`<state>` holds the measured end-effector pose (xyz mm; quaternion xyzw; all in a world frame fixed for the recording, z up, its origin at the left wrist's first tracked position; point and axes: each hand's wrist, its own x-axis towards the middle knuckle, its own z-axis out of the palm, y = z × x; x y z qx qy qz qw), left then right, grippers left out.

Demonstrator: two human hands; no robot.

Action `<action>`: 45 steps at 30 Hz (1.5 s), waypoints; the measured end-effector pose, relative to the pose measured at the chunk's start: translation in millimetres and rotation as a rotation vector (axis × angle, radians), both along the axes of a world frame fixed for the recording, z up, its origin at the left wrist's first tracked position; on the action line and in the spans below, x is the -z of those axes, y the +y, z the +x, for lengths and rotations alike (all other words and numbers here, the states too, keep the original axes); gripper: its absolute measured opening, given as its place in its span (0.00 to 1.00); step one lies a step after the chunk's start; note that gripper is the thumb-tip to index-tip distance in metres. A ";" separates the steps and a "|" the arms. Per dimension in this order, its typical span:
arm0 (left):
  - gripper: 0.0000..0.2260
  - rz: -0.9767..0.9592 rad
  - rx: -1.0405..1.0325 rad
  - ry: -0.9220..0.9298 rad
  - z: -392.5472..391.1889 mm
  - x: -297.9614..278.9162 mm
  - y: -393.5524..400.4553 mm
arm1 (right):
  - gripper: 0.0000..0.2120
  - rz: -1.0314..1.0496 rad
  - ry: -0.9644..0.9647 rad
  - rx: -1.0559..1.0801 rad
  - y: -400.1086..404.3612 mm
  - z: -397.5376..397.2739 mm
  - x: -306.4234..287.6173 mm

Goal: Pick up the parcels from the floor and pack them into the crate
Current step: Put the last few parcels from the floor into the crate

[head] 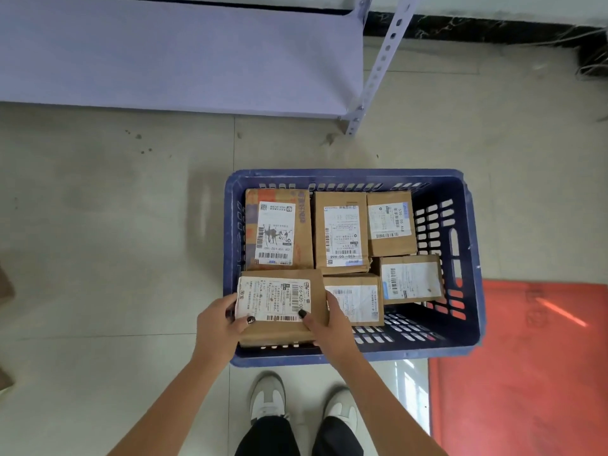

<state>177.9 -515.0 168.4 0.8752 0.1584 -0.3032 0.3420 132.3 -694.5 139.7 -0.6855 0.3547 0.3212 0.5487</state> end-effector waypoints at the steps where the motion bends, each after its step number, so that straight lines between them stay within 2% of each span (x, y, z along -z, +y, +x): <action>1: 0.20 -0.025 -0.041 -0.011 -5.5 1.2 -0.7 | 0.30 -0.001 -0.002 0.014 2.4 -4.3 2.3; 4: 0.19 -0.009 -0.048 -0.036 -20.7 9.4 -5.0 | 0.31 -0.013 -0.007 0.004 5.9 -11.4 13.4; 7: 0.11 0.181 0.126 -0.043 -24.8 20.1 -13.3 | 0.33 -0.139 0.040 -0.131 6.4 -6.5 25.1; 9: 0.07 0.300 0.251 0.025 -18.7 24.8 -18.1 | 0.32 -0.276 0.050 -0.236 9.0 -4.1 29.6; 13: 0.07 0.487 0.588 0.125 3.3 33.5 -24.5 | 0.33 -0.505 0.096 -0.486 11.5 0.8 37.5; 17: 0.07 0.542 0.748 0.100 17.5 50.8 -32.7 | 0.29 -0.681 0.079 -0.673 12.0 6.0 48.2; 21: 0.12 0.599 0.806 0.101 17.6 66.8 -36.0 | 0.29 -0.690 0.078 -0.723 11.1 7.4 60.4; 25: 0.12 0.619 0.844 0.089 15.5 81.1 -37.9 | 0.29 -0.695 0.094 -0.756 11.3 9.5 70.4; 34: 0.12 0.618 0.803 0.113 19.1 76.5 -42.6 | 0.32 -0.752 0.199 -0.876 19.7 16.6 67.8; 36: 0.11 0.559 0.685 0.141 12.5 65.3 -40.0 | 0.32 -0.756 0.214 -0.821 23.8 15.0 54.0; 39: 0.09 0.376 0.405 0.127 2.4 40.1 -33.9 | 0.35 -0.716 0.203 -0.730 26.0 11.9 21.5; 42: 0.14 0.183 0.217 0.128 -2.0 9.9 -25.0 | 0.34 -0.586 0.168 -0.675 28.7 9.0 -17.6; 45: 0.20 0.051 0.105 0.093 -5.4 -25.7 -13.3 | 0.36 -0.381 0.115 -0.482 31.0 6.7 -55.7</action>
